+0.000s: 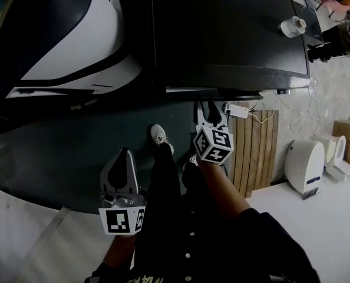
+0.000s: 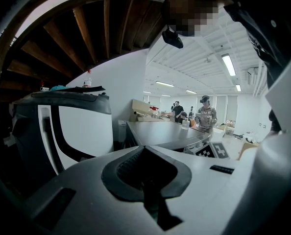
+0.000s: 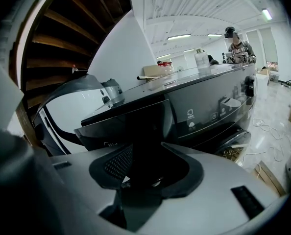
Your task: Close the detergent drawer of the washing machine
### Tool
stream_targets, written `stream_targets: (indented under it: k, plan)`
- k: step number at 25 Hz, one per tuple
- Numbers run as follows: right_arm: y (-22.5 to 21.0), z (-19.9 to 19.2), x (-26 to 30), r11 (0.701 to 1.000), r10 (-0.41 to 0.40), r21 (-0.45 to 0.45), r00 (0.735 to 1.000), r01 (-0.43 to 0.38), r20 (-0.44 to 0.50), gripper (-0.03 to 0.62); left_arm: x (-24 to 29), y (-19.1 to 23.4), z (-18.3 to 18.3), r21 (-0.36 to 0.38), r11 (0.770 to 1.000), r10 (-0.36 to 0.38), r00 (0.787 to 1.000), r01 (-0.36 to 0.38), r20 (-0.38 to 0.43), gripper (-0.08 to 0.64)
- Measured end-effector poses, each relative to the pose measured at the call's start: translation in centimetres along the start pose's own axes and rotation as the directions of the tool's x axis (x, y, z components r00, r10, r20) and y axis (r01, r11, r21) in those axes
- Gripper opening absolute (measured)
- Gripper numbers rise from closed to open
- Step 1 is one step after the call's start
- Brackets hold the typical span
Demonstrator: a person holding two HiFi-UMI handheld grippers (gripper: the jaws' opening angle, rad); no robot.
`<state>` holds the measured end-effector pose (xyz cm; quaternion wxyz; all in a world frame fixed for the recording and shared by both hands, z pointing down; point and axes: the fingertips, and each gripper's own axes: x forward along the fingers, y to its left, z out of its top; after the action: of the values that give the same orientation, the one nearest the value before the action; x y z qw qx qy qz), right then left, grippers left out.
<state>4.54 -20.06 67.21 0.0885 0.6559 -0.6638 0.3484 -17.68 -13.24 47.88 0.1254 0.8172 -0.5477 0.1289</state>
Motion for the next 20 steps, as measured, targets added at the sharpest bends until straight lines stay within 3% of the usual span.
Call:
stream_targets:
  k: [20]
  plan:
    - [0.2, 1.3, 1.8, 1.000, 0.004, 0.026, 1.000, -0.004, 0.007, 0.170, 1.3, 0.9, -0.2, -0.005, 1.000, 0.002, 1.000, -0.002, -0.024, 0.015]
